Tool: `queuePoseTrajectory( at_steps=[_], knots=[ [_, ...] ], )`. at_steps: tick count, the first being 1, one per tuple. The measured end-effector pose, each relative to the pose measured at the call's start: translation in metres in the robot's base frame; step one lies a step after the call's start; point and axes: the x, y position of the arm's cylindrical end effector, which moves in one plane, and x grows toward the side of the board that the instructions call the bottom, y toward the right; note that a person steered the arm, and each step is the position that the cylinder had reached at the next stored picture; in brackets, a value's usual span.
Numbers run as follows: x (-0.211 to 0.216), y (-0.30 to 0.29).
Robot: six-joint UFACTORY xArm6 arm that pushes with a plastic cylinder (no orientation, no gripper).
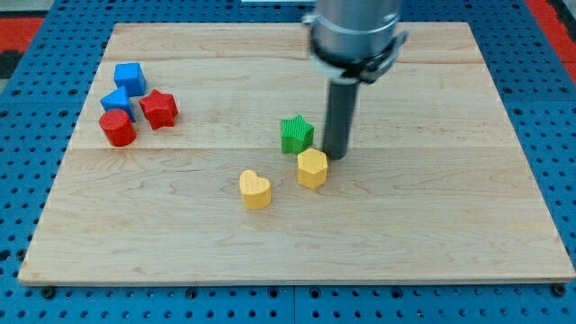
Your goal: Place the yellow blocks to the bottom center of the board
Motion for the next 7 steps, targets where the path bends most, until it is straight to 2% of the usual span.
queuePoseTrajectory(
  at_steps=[1,2,3,4,6,7],
  knots=[
    [0.055,-0.016],
    [0.038,-0.002],
    [0.021,-0.013],
    [0.027,-0.074],
    [0.071,-0.059],
    [0.055,-0.074]
  ],
)
